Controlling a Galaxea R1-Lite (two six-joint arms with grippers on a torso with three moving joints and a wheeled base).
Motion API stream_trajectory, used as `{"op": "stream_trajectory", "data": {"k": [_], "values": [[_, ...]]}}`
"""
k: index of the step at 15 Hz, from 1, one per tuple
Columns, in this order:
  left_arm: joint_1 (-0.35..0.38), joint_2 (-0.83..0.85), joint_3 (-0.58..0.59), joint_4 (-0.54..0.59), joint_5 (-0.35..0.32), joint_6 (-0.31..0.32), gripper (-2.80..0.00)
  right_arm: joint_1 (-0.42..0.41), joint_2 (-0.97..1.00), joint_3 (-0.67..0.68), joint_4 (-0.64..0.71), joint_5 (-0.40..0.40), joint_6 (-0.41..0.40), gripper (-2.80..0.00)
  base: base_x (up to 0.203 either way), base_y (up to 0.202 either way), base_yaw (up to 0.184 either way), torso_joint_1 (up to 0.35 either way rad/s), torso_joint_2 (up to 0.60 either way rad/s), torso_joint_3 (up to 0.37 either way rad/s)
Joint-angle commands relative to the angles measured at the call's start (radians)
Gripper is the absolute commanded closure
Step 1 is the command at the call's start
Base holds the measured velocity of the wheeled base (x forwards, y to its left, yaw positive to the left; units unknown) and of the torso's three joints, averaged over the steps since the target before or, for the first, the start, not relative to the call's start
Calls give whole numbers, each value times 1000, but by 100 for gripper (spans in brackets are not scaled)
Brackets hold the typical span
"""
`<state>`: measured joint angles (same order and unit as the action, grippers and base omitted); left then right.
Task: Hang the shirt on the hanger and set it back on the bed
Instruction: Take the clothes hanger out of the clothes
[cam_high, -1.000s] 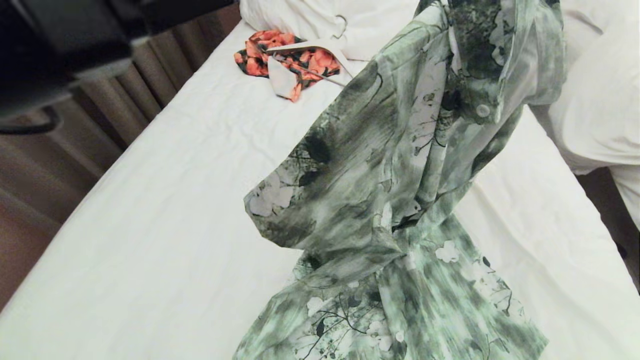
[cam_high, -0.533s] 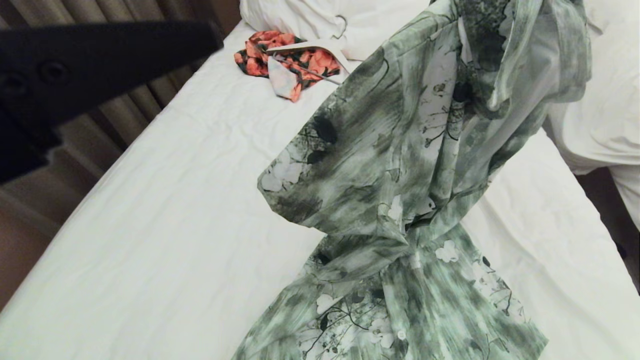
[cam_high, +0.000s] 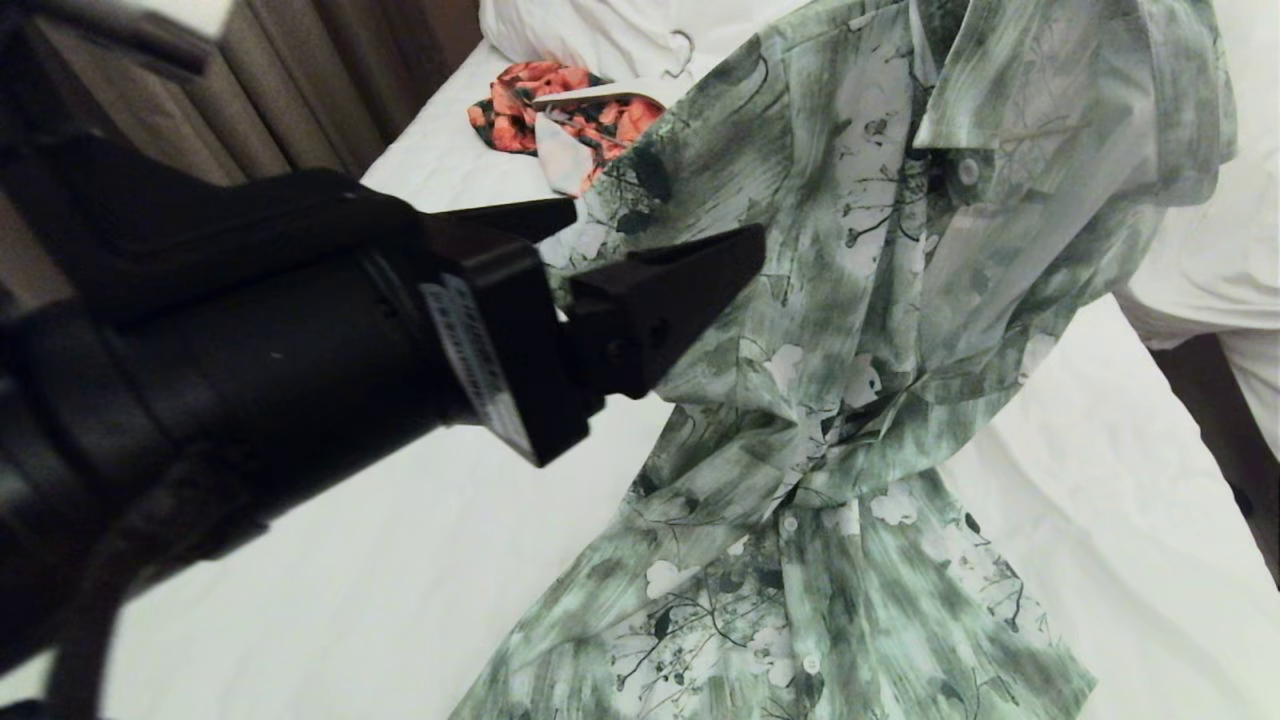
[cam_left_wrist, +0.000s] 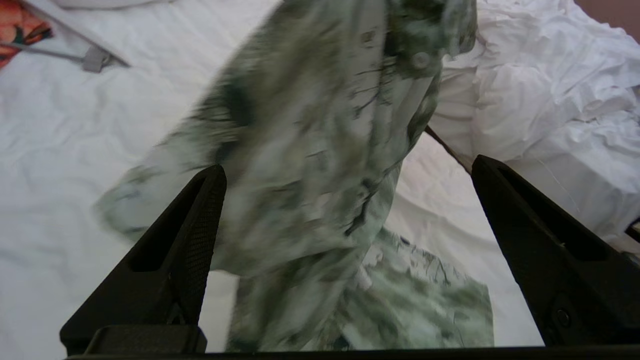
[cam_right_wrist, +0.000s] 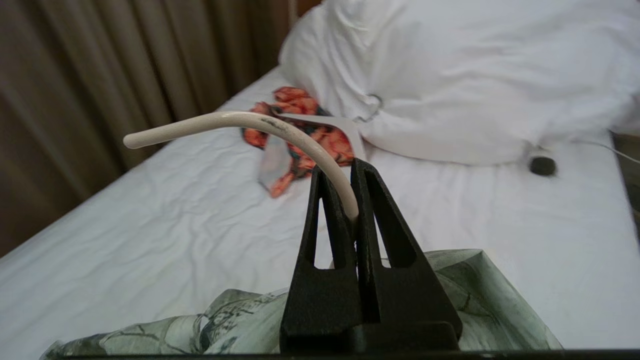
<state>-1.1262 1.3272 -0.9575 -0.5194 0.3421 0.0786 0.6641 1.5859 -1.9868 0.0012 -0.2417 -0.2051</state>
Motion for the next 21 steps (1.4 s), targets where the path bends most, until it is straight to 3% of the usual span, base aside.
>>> {"op": "stream_trajectory", "data": {"k": [1, 7, 10, 15, 21], "values": [[-32, 104, 31, -102, 7, 6, -280, 1, 31, 2, -17, -33, -2, 0, 0, 0, 0, 0, 0, 0], [-73, 252, 15, -242, 7, 11, -280, 15, 142, 6, -177, -137, -26, 0, 0, 0, 0, 0, 0, 0], [-90, 304, -18, -322, 6, 32, -280, 19, 127, 10, -175, -98, -26, 0, 0, 0, 0, 0, 0, 0], [-115, 307, -12, -324, 24, 33, -280, 29, 112, 11, -168, -90, -28, 0, 0, 0, 0, 5, -32, -28], [-115, 307, -26, -320, 38, 40, -280, 29, 91, 13, -167, -85, -33, 0, 0, 0, 0, 62, -399, -333]]}}
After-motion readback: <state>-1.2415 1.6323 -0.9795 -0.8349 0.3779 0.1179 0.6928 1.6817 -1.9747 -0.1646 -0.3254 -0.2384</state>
